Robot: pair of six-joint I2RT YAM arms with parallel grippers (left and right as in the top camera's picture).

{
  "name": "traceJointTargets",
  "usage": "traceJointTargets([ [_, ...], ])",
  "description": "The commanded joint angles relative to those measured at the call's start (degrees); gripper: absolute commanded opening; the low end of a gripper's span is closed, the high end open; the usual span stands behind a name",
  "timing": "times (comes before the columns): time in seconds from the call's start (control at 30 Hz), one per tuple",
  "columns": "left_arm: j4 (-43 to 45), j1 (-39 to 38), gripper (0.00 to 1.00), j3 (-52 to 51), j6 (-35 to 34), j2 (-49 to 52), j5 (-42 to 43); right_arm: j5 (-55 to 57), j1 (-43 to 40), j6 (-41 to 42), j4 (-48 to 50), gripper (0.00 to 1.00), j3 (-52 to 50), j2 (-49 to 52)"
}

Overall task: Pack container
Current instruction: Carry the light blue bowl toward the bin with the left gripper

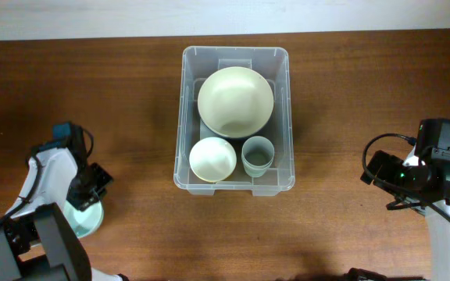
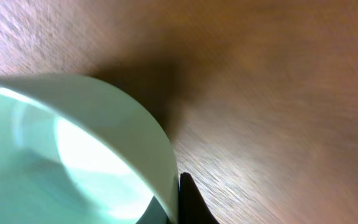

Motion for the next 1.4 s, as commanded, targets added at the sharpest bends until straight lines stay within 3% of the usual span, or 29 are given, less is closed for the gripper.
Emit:
traceJointTargets([
  [0.0,-4.9,-6.9,0.01,10.9,1.8,-4.7,0.4,0.1,-0.3,0.1,0.1,0.99,0.9,-0.1],
  [0.1,-7.4,-13.9,0.01,16.9,2.4,-8.0,0.4,0.1,-0.3,0.1,0.1,0.99,0.9,-0.1],
  [0.23,-9.2,-29.2,0.01,24.9,5.2,-10.0,0.4,0.1,-0.3,0.1,0.1,0.99,0.9,-0.1],
  [0.37,-8.5,-40.8,0.01,26.1,7.0,-10.0,-3.9,0.1,-0.3,0.1,0.1,0.99,0.9,-0.1],
  [0.53,-7.4,-49.9,0.01,26.0,8.2,-9.9,-8.2,0.1,-0.3,0.1,0.1,0.99,0.8,-0.1],
  [0.8,-3.2,-56.2,0.01,26.0,13.4,-8.2,-6.7,0.1,-0.3,0.1,0.0,0.99,0.8,-0.1],
  [1.37,-0.6,-56.4,0.02,26.0,16.8,5.2,-1.9,0.1,-0.3,0.1,0.0,0.99,0.8,-0.1],
])
